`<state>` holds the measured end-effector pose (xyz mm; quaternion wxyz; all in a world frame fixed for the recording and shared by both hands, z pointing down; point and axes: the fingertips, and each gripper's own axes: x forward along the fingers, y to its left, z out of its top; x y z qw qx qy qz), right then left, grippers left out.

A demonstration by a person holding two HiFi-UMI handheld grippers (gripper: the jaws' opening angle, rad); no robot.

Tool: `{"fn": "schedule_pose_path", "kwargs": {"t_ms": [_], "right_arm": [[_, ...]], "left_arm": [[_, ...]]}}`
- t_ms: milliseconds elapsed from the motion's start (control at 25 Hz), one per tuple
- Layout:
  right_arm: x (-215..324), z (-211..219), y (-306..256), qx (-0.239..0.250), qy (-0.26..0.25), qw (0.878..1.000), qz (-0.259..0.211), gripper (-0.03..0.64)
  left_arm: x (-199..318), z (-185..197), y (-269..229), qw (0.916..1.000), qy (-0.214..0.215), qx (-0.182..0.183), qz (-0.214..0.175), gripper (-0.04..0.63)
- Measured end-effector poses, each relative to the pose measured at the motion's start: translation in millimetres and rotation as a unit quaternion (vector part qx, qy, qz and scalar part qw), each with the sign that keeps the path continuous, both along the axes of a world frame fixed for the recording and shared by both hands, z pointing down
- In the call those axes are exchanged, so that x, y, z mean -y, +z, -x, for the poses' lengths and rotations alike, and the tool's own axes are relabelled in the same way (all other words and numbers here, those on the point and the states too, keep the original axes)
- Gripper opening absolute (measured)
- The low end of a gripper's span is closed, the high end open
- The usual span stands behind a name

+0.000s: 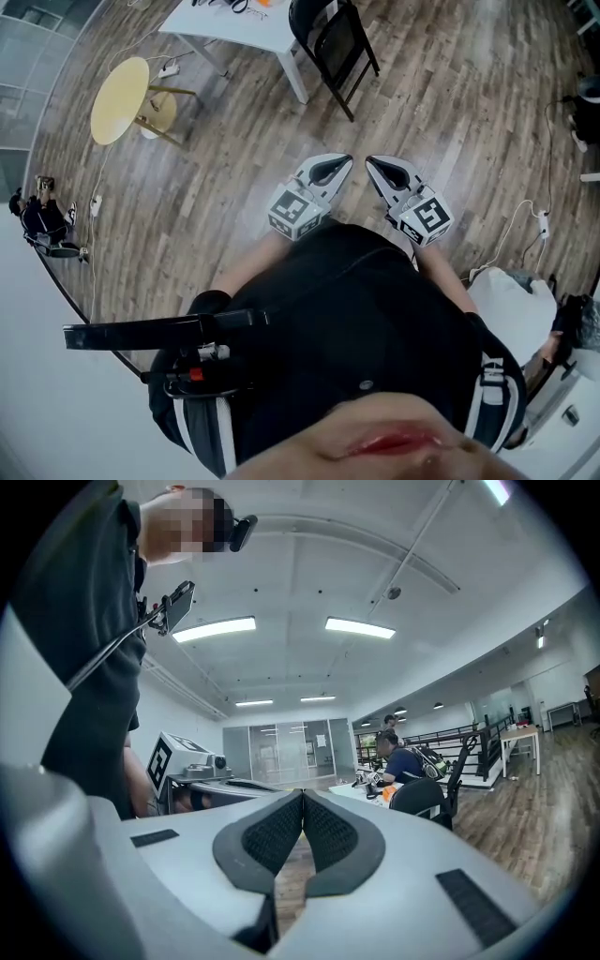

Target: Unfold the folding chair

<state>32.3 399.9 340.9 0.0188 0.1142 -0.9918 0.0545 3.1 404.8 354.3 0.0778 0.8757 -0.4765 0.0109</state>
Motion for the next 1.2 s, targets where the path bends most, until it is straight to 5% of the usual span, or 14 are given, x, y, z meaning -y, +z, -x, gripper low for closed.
{"fn": "schedule_pose_path", "kwargs": {"t_ms": [560, 1200], "right_arm": [[10, 26, -13, 0.018, -0.020, 0.999, -0.020, 0.008], [81, 143, 4, -0.020, 0.014, 1.000, -0.007, 0.009]], "left_arm": [[14, 33, -7, 0.9994, -0.032, -0.007, -0.009, 0.005], [87, 141, 6, 1.0000, -0.001, -0.009, 0.003, 0.005]]}}
